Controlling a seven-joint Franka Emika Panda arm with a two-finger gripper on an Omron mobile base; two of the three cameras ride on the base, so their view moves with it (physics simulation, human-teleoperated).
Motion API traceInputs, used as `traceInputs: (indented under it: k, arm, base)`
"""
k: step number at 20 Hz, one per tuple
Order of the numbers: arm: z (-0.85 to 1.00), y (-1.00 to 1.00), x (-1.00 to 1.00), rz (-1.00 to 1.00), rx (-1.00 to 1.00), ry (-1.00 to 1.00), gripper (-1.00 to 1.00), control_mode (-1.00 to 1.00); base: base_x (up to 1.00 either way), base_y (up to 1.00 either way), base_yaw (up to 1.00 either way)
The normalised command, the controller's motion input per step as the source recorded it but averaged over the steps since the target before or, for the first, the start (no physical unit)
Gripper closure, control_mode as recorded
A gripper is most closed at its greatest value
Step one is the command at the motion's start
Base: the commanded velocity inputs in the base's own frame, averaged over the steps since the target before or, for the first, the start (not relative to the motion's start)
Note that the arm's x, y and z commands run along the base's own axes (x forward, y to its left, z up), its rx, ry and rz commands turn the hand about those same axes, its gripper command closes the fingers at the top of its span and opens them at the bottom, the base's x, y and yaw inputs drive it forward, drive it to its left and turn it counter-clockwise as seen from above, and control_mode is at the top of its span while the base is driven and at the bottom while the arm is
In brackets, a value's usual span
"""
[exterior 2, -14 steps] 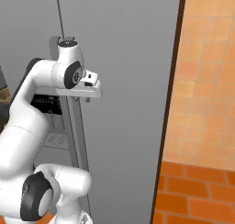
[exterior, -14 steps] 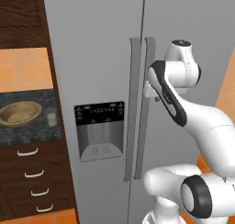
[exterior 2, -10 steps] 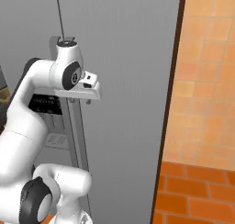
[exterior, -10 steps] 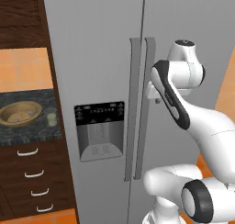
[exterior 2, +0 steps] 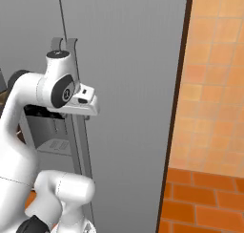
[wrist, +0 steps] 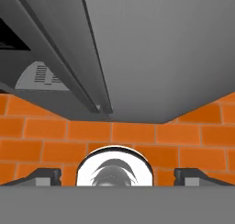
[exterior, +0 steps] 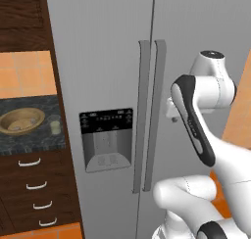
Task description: Grab a lemon wedge from the fridge and one ice cube from the ice bowl, and put them in the glass of lemonade.
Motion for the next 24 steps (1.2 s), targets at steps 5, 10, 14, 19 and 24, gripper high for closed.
traceInputs:
  k: [5,10,14,19,24]
  arm:
    - [-0.01,0.00,-0.20,0.00,0.01,0.00,-1.00,1.00]
    - [0.00,0.00,0.00,0.00,0.00,0.00,-1.00,1.00]
    - [0.00,0.00,0.00,0.00,0.00,0.00,-1.00,1.00]
    - [0.00,0.00,0.00,0.00,0.00,0.00,-1.00,1.00]
    - [0.00,0.00,0.00,0.00,0.00,0.00,-1.00,1.00]
  base:
    - [-0.13,0.12,0.00]
    - [-0.46,1.00,0.00]
    - [-0.01,1.00,0.00]
    - [0.25,1.00,-0.04]
    - [0.47,1.00,-0.11]
